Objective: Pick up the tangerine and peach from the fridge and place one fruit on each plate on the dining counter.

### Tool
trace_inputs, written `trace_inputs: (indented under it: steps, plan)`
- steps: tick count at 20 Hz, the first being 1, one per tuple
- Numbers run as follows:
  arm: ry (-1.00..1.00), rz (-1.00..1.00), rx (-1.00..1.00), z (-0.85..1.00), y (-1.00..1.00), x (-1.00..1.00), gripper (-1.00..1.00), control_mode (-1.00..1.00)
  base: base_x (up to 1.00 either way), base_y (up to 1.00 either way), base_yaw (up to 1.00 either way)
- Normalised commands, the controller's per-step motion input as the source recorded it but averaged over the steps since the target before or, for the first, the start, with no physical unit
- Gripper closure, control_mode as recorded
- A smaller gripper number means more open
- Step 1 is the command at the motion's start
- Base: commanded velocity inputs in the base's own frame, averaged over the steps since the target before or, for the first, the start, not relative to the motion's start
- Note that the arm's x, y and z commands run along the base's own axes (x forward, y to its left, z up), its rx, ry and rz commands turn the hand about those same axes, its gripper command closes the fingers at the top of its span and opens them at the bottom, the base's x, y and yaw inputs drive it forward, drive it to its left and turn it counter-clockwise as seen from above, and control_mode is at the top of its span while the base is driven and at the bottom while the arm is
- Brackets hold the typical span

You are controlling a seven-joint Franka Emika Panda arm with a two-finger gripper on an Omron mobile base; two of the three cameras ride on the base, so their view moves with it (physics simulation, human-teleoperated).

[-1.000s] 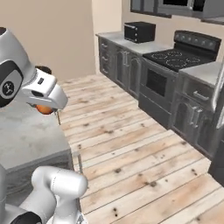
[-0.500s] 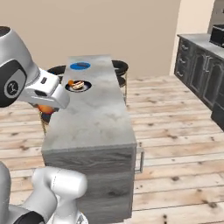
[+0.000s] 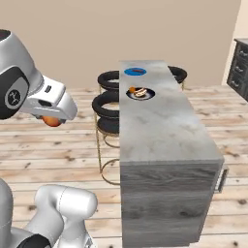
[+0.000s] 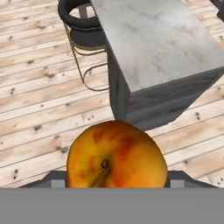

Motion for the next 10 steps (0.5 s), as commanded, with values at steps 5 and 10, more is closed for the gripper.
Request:
trace_inputs:
  steps: [5,10]
  plan:
    - [0.0,0.0,0.0,0.0,0.0,0.0,1.0,1.0,0.11,1.0,0.0]
    - [0.0,0.0,0.0,0.0,0.0,0.0,1.0,1.0,0.48,1.0,0.0]
